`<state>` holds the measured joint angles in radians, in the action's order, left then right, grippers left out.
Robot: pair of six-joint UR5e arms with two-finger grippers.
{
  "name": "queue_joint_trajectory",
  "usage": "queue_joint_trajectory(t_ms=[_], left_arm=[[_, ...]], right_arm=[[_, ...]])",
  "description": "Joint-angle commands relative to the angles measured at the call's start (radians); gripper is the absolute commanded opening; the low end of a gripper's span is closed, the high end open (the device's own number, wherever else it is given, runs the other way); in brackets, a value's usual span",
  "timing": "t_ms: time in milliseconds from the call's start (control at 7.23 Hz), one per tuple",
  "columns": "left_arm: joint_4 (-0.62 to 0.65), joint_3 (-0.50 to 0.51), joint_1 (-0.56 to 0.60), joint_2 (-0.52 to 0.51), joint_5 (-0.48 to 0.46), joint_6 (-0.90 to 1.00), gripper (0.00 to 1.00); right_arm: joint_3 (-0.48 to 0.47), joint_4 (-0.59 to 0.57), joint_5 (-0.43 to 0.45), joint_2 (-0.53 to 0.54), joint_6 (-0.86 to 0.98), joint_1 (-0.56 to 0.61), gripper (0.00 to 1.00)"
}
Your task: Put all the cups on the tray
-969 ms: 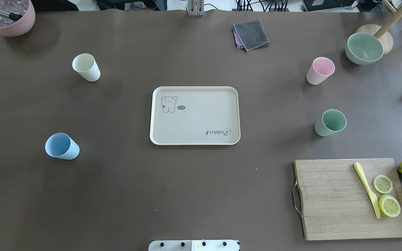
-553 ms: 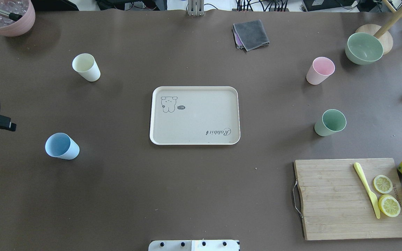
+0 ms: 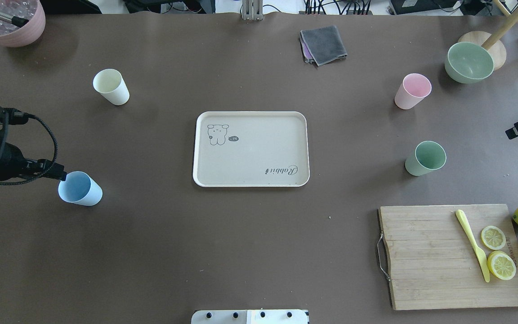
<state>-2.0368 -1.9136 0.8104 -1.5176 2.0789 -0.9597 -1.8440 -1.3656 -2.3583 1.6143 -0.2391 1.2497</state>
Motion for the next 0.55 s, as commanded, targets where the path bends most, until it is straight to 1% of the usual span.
queue_joint_trajectory(t_ms=[0, 277, 415], left_arm=[[0.000, 0.018, -0.025, -0.012, 0.000, -0.019, 0.80], [0.000, 0.015, -0.045, -0.009, 0.003, -0.036, 0.40], [0.000, 0.012, -0.062, -0.010, 0.001, -0.066, 0.25]], right_arm=[[0.000, -0.004, -0.001, -0.004, -0.006, -0.016, 0.96], [0.011, -0.009, 0.001, -0.033, -0.044, -0.041, 0.93], [0.018, -0.007, 0.002, -0.046, -0.060, -0.050, 0.93]])
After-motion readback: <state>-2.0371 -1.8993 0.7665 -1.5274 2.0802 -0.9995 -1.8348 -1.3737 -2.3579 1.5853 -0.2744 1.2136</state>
